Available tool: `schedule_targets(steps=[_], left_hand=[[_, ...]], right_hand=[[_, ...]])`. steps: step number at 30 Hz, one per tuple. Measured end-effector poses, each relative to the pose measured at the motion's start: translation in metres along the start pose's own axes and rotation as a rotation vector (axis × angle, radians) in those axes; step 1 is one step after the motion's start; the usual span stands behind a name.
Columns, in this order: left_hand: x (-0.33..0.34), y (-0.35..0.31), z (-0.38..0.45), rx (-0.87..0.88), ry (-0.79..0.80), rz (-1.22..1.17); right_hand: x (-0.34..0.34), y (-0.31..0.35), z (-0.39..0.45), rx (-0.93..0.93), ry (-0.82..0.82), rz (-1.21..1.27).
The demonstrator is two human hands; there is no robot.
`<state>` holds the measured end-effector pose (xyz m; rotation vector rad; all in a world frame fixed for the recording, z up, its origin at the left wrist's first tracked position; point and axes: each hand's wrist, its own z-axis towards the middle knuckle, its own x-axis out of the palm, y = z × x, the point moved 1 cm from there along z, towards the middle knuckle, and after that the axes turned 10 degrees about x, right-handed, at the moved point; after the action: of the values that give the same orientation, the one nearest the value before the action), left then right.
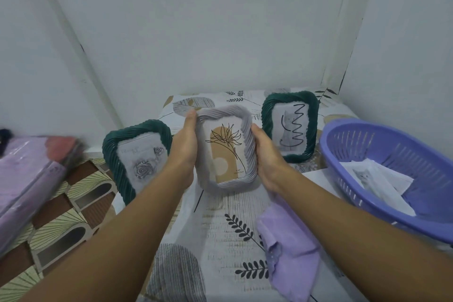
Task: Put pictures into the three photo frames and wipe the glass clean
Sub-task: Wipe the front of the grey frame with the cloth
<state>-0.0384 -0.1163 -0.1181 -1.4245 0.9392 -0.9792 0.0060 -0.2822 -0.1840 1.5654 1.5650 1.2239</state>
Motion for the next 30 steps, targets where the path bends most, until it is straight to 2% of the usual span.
schedule_targets(steps=[7,13,25,30], left_hand=[[0.012,-0.005,0.025,0.056,-0.049,0.113],[0.010,0.015,0.031,0.039,-0.054,0.156],[0.010,0.024,0.032,0.082,-0.094,0.132],[0.015,0.026,0.033,0.159,-0.188,0.206]], right_hand=[[0.010,0.005,0.018,-0.025,-0.016,0.073],[0.010,-0.008,0.022,-0.015,-0.023,0.038],[0.012,0.000,0.014,-0.095,-0.056,-0.016],[0.008,-0.003,0.010,-0.114,-0.057,-0.046]])
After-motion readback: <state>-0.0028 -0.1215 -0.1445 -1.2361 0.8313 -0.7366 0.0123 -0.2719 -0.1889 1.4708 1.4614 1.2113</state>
